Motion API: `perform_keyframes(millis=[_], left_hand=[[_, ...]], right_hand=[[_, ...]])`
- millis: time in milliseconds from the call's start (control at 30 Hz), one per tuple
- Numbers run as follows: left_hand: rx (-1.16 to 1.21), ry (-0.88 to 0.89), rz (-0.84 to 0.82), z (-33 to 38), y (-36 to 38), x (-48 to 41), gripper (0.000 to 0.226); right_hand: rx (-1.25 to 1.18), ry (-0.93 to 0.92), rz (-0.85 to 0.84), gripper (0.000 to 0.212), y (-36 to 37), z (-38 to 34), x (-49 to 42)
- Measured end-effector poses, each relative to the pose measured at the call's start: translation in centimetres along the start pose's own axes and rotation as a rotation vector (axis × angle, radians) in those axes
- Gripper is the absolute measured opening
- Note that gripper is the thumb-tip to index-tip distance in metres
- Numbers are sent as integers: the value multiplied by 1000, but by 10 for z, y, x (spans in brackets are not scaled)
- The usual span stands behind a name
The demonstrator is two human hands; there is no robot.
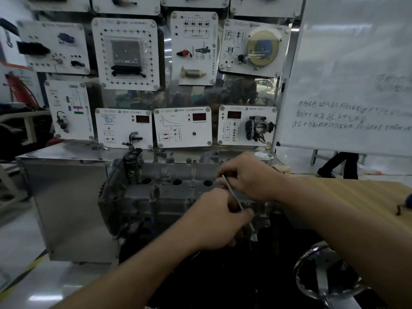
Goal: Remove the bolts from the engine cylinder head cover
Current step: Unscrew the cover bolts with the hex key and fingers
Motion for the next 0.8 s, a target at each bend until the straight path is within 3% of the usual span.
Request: perform_keyframes(millis=[67, 200, 333, 533, 800], left_hand=[[28, -67, -105, -13, -28, 6, 25], [-583, -13, -18, -44, -113, 12, 14], [-837, 148, 18, -59, -146, 3, 19], [-940, 313, 10, -78, -156, -4, 26], [-912, 292, -14, -89, -150, -5, 29]], right_hand=[[50, 53, 39, 13, -1, -6, -5], [3, 144, -90, 20, 19, -16, -10], [-35, 90, -197, 32, 42, -40, -18], [-27, 99, -238, 33, 55, -43, -25], [-36, 84, -182, 32, 57, -40, -27]])
Point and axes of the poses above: each hand's wrist, its own x-axis away from the middle knuckle, its own y-axis out of the palm, z = x × y, the point moved 4 cm from there along -x, towards the middle knuckle, and after that the axes turned 7 degrees about y, right-handed, at the moved point
